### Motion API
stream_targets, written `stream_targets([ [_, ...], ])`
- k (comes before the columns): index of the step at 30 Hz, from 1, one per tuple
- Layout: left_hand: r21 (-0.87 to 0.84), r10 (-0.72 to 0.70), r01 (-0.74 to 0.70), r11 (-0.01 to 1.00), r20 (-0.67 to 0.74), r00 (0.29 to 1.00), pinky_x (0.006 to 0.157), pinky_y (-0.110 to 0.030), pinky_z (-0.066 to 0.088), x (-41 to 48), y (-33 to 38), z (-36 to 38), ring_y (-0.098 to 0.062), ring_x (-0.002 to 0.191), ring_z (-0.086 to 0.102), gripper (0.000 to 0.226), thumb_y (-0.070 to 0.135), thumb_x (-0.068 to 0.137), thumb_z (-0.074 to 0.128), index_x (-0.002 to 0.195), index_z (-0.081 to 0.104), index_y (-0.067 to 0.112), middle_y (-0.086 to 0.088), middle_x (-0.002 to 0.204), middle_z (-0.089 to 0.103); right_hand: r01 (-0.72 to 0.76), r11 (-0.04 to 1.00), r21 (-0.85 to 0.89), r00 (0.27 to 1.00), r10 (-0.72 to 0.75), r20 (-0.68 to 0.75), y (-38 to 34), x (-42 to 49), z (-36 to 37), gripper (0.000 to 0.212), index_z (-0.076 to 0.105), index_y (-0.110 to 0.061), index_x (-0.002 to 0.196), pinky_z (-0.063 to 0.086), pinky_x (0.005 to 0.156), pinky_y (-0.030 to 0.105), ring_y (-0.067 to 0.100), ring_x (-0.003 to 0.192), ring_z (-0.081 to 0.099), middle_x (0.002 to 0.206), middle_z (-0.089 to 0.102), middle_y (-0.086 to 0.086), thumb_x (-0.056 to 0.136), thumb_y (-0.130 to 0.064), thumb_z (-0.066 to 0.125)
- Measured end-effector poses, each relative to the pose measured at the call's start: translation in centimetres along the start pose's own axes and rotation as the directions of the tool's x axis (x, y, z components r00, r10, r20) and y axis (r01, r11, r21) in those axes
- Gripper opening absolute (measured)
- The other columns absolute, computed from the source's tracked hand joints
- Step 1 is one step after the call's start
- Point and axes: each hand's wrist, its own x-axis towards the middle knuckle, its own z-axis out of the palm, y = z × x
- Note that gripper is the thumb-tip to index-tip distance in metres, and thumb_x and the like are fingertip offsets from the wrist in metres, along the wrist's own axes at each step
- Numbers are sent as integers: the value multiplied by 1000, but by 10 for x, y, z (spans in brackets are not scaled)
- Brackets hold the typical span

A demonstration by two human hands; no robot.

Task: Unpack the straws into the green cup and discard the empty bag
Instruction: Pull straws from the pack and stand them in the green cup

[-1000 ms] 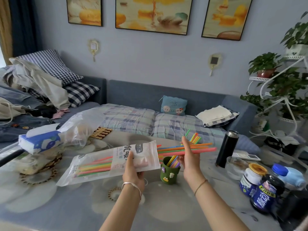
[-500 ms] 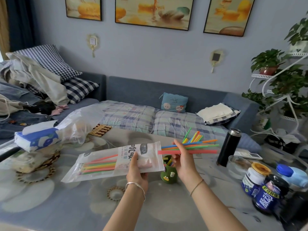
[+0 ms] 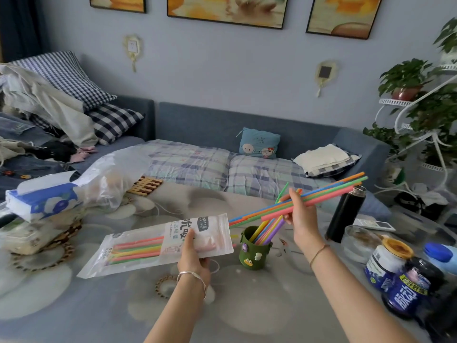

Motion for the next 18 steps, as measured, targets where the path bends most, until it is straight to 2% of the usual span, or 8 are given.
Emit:
stream_targets([
  [3, 14, 6, -6, 1000, -5, 1000, 57, -27, 46, 8, -2, -1, -10, 62, 63, 18, 25, 85, 65, 98, 57, 17, 2, 84, 63, 78, 996, -43, 996, -79, -36, -8, 13, -3, 34, 56, -12, 63, 36, 35, 14, 4, 39, 50, 62, 55, 3, 92, -29, 51],
  [5, -1, 15, -15, 1000, -8, 1000, 60, -27, 47, 13, -3, -1, -11, 69, 62, 28, 24, 84, 66, 108, 56, 15, 2, 87, 64, 122, 989, -84, 990, -127, -53, -11, 22, -4, 36, 55, -13, 62, 37, 37, 14, 0, 34, 51, 61, 54, 1, 93, -29, 50],
  [9, -3, 21, -21, 1000, -12, 1000, 64, -28, 49, 21, -6, -2, -13, 75, 62, 32, 23, 84, 67, 112, 54, 16, 2, 90, 64, 162, 982, -99, 981, -171, -87, -13, 34, -5, 37, 54, -14, 62, 40, 37, 11, -1, 39, 56, 64, 58, 0, 93, -31, 48],
  [13, 2, 10, -10, 1000, -7, 1000, 63, -28, 49, 28, -9, -2, -13, 75, 62, 31, 24, 84, 66, 111, 54, 16, 1, 90, 65, 292, 938, -190, 938, -319, -133, -12, 44, -7, 38, 55, -9, 63, 41, 40, 7, -5, 41, 55, 63, 58, -1, 95, -27, 47],
  [16, 32, 1, -1, 999, -18, 1000, 59, -27, 47, 31, -13, -2, -11, 67, 63, 22, 26, 84, 66, 103, 57, 18, 2, 86, 65, 323, 893, -312, 926, -366, -88, -4, 50, -5, 39, 58, -5, 63, 40, 40, 7, -3, 40, 55, 52, 58, -5, 94, -25, 48],
  [18, 53, -6, 7, 999, -16, 1000, 59, -27, 46, 30, -16, -1, -11, 64, 62, 16, 26, 85, 65, 97, 57, 19, 3, 84, 64, 298, 862, -409, 942, -336, -21, 7, 51, -1, 42, 57, -11, 55, 47, 46, 15, 4, 42, 57, 49, 58, -4, 93, -27, 49],
])
